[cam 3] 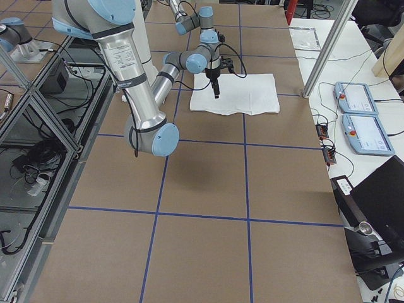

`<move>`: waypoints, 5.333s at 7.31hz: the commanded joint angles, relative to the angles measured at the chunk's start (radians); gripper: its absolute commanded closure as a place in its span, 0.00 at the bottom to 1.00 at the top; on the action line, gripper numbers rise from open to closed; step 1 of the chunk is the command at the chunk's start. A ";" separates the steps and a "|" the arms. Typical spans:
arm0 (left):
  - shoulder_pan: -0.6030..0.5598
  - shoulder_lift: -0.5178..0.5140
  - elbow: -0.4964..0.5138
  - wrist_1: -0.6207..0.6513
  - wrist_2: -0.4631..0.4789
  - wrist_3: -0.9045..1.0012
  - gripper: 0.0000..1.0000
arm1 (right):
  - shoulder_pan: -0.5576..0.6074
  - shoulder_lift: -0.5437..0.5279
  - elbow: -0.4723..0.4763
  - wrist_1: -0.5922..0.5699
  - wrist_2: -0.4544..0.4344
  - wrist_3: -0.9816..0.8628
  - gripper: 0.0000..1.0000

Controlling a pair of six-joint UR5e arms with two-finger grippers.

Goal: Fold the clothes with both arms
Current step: 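Lower both grippers to the shirt's edge nearest the robot, then grasp the near corners of the folded shirt with both grippers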

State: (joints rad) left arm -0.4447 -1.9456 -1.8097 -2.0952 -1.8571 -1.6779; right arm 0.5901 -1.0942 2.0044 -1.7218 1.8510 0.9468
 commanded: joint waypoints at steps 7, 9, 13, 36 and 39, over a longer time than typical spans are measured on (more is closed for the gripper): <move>0.104 -0.015 0.038 0.004 0.081 -0.040 0.40 | -0.003 -0.003 0.005 0.068 0.040 0.066 0.00; 0.100 -0.016 0.039 0.004 0.084 -0.040 0.75 | -0.003 -0.004 0.005 0.068 0.040 0.067 0.00; 0.081 -0.016 0.026 0.029 0.079 -0.030 1.00 | -0.113 -0.006 -0.025 0.067 0.022 0.421 0.00; 0.047 -0.058 0.012 0.077 0.076 -0.023 1.00 | -0.296 0.027 -0.207 0.076 -0.128 0.945 0.66; 0.047 -0.058 0.012 0.077 0.078 -0.023 1.00 | -0.297 0.028 -0.208 0.076 -0.128 0.942 0.85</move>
State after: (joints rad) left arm -0.3973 -2.0034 -1.7979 -2.0187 -1.7800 -1.7012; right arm 0.2942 -1.0660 1.7975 -1.6457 1.7226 1.8891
